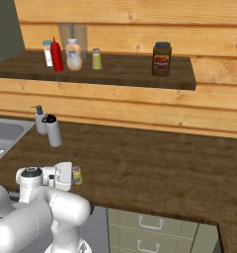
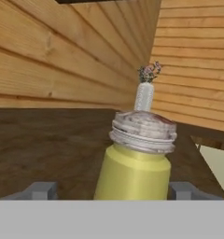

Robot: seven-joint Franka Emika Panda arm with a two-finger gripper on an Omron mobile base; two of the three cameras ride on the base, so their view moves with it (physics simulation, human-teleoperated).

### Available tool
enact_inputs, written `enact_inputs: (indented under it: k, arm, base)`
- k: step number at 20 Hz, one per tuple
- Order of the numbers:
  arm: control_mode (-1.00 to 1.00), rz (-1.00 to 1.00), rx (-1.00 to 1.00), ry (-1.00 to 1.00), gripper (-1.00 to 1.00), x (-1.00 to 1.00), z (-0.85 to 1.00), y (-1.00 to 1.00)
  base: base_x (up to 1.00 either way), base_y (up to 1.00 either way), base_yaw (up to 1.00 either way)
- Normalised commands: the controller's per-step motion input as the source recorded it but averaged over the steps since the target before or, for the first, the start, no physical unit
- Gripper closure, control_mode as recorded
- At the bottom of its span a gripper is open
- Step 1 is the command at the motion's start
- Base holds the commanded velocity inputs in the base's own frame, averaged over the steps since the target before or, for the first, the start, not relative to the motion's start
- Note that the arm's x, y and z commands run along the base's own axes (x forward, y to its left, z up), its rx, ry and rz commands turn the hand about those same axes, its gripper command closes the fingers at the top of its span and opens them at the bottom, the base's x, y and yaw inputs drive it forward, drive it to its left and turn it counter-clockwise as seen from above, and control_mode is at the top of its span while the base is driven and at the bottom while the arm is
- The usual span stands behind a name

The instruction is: Put the shaker and condiment bottle from the counter next to their counterparts in the cabinet.

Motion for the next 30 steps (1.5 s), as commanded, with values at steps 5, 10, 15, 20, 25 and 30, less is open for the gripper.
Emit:
enact_inputs:
  k: [5, 10, 15, 20, 25, 30]
  arm:
    - [-1.00, 0.01, 0.01, 0.01, 1.00, 0.00, 0.01, -0.02]
    - [-1.00, 0.06, 0.01, -0.04, 1.00, 0.00, 0.70, -0.33]
    - [-1.00, 0.25, 0.00, -0.25, 1.00, -0.11, 0.92, -0.62]
    - [-1.00, 0.37, 0.02, -0.27, 1.00, -0.17, 0.85, -0.80]
    - [-1.00, 0.23, 0.09, -0.06, 1.00, -0.10, 0.07, -0.49]
    - [-1.00, 0.71, 0.04, -0.10, 1.00, -0.18, 0.34, -0.66]
  base:
    - [0.00, 0.00, 0.00]
    - [0.00, 0.00, 0.00]
    - [0.00, 0.00, 0.00]
    - [0.00, 0.00, 0.00]
    - [0.00, 0.00, 0.00]
    - [0.00, 0.00, 0.00]
